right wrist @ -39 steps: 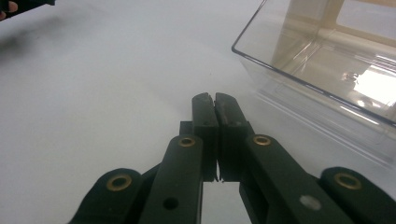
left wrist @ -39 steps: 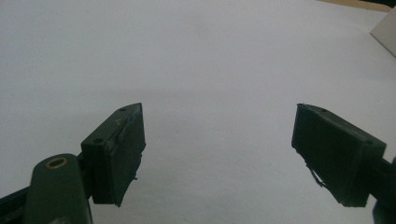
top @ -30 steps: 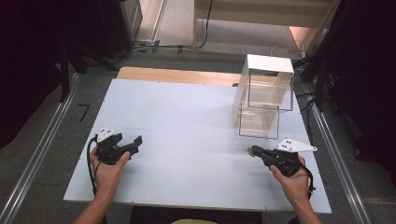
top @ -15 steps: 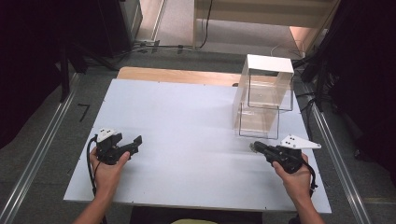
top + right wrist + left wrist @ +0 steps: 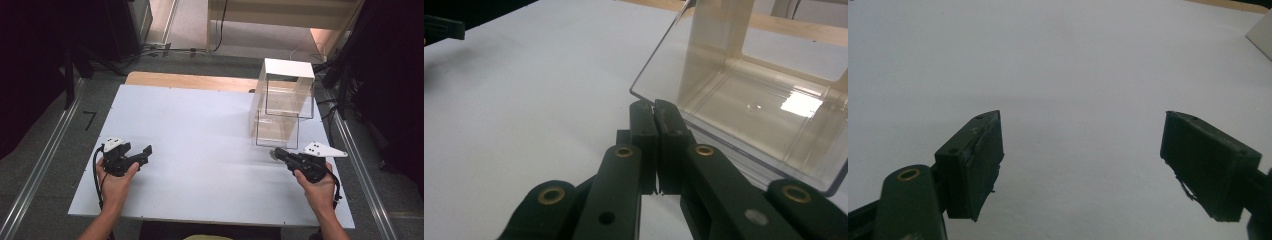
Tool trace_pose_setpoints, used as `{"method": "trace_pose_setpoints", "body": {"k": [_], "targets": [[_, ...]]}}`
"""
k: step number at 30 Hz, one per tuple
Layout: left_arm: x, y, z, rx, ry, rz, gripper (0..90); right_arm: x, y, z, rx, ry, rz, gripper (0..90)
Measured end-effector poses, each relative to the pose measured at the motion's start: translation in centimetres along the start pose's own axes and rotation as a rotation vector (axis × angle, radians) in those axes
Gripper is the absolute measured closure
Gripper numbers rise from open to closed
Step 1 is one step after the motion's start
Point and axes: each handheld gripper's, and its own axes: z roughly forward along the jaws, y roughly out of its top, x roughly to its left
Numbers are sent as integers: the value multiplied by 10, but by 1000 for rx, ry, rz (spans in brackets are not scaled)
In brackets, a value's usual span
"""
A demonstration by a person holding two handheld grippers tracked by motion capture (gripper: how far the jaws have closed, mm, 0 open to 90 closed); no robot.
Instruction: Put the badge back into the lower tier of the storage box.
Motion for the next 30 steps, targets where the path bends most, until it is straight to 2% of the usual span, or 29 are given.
{"method": "trace_pose_setpoints", "body": {"k": [30], "targets": [[0, 0, 0, 1, -2, 0, 174, -8, 15, -1, -51, -29, 12, 858]]}}
